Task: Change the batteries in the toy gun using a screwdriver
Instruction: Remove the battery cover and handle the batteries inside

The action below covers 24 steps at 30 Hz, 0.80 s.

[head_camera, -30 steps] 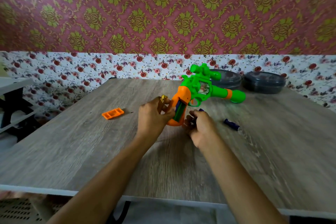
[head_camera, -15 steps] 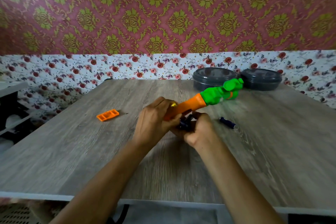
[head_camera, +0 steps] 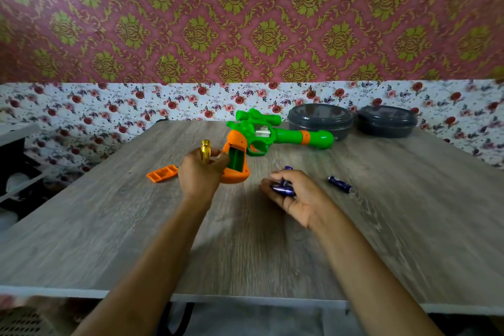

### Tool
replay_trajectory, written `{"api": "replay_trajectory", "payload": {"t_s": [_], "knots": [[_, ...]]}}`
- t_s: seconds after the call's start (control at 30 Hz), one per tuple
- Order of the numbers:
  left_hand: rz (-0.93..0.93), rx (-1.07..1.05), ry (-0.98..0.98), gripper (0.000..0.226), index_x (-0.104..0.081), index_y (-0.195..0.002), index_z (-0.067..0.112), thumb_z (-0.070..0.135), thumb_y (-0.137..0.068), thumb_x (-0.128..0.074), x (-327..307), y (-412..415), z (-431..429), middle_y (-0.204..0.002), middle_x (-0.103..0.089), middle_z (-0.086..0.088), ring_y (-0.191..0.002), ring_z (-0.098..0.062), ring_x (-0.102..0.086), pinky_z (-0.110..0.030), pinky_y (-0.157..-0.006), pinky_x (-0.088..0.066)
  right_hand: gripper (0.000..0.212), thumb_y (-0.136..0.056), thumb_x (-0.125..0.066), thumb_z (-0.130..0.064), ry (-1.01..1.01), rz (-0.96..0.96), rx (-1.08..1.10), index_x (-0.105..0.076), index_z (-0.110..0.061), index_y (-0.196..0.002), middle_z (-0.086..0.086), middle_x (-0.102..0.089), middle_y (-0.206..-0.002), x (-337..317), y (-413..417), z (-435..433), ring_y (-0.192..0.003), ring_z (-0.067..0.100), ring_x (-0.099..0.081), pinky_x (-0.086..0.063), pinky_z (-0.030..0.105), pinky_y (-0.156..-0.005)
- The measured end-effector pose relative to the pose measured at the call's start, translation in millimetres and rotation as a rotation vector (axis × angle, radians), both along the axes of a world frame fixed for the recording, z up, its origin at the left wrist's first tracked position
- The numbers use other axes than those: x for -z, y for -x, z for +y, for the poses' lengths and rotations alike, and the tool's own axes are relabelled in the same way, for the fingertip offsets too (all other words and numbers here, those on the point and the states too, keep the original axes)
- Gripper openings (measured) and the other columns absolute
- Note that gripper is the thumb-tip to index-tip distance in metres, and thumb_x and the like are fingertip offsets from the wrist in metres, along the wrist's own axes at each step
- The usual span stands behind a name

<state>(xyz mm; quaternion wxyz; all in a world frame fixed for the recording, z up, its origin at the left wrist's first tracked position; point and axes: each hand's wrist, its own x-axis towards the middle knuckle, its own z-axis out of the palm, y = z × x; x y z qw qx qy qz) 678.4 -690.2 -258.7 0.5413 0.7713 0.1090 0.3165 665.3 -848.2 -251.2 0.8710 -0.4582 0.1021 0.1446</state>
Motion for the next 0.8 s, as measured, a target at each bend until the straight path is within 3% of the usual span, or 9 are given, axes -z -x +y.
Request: {"api": "replay_trajectory", "payload": {"t_s": [0.1, 0.17, 0.27, 0.33, 0.53, 0.6, 0.7, 0.8], "knots": [[0.122, 0.017, -0.015, 0.013, -0.066, -0.07, 0.014, 0.017, -0.083, -0.063, 1.9, -3.1, 9.6, -0.055, -0.053, -0.002, -0.051, -0.017, -0.045, -0.027, -0.054, -0.033, 0.02, -0.087, -0.041, 0.017, 0.176, -0.1, 0.017, -0.054, 0.004, -0.095, 0.012, -0.052, -0.087, -1.3, -0.7, -8.4, -0.086, 0.02, -0.055, -0.052, 0.03, -0.087], [0.196, 0.042, -0.03, 0.016, -0.065, -0.072, 0.008, 0.018, -0.084, -0.062, 4.0, -5.2, 14.6, -0.056, -0.052, -0.006, -0.052, -0.022, -0.044, -0.028, -0.057, -0.035, 0.034, -0.088, -0.036, 0.019, 0.249, -0.134, 0.033, -0.047, 0.011, -0.12, 0.012, -0.052, -0.089, 0.1, -0.9, -14.0, -0.107, 0.027, -0.054, -0.044, 0.034, -0.093], [0.29, 0.057, -0.036, 0.022, -0.061, -0.072, 0.004, 0.022, -0.085, -0.063, 7.4, -7.8, 19.5, -0.062, -0.051, -0.012, -0.057, -0.026, -0.046, -0.033, -0.061, -0.038, 0.036, -0.09, -0.035, 0.019, 0.267, -0.128, 0.05, -0.043, 0.014, -0.124, 0.021, -0.053, -0.107, 3.4, -0.8, -20.6, -0.128, 0.033, -0.045, -0.043, 0.038, -0.092], [0.331, 0.058, -0.064, 0.023, -0.06, -0.071, 0.006, 0.024, -0.085, -0.064, 8.4, -9.5, 21.5, -0.062, -0.052, -0.013, -0.062, -0.027, -0.049, -0.035, -0.063, -0.041, 0.032, -0.091, -0.036, 0.015, 0.31, -0.126, 0.057, -0.046, 0.013, -0.122, 0.027, -0.049, -0.124, 5.6, -2.0, -23.4, -0.127, 0.033, -0.045, -0.045, 0.037, -0.091], [0.363, 0.032, -0.165, 0.014, -0.065, -0.085, 0.003, 0.016, -0.081, -0.067, 6.5, -8.8, 21.6, -0.073, -0.061, -0.015, -0.073, -0.029, -0.058, -0.032, -0.062, -0.042, 0.024, -0.094, -0.04, 0.005, 0.5, -0.256, 0.091, -0.053, 0.012, -0.113, 0.019, -0.051, -0.103, 13.0, -4.0, -20.7, -0.101, 0.022, -0.051, -0.047, 0.035, -0.089], [0.338, 0.025, -0.221, 0.017, -0.067, -0.091, 0.002, 0.016, -0.082, -0.067, 5.8, -8.8, 21.4, -0.084, -0.066, -0.018, -0.08, -0.032, -0.062, -0.035, -0.065, -0.045, 0.016, -0.093, -0.045, 0.001, 0.777, -0.381, 0.127, -0.057, 0.005, -0.103, 0.018, -0.056, -0.101, 13.5, -7.4, -26.2, -0.099, 0.023, -0.056, -0.049, 0.036, -0.091], [0.295, -0.004, -0.262, 0.021, -0.067, -0.094, 0.002, 0.02, -0.084, -0.065, 4.7, -8.2, 20.0, -0.089, -0.067, -0.017, -0.088, -0.032, -0.061, -0.035, -0.067, -0.044, 0.023, -0.089, -0.047, -0.001, 1.47, -0.572, 0.234, -0.058, 0.003, -0.109, 0.023, -0.061, -0.11, 2.6, -15.1, -45.9, -0.103, 0.036, -0.058, -0.043, 0.036, -0.085], [0.266, -0.022, -0.268, 0.023, -0.066, -0.093, 0.0, 0.023, -0.087, -0.062, 2.8, -6.8, 17.8, -0.083, -0.063, -0.016, -0.083, -0.032, -0.058, -0.03, -0.064, -0.038, 0.034, -0.087, -0.048, 0.0, 1.75, -0.575, 0.289, -0.053, 0.002, -0.121, 0.025, -0.056, -0.12, -6.6, -25.1, -68.2, -0.11, 0.038, -0.053, -0.041, 0.036, -0.087]]}}
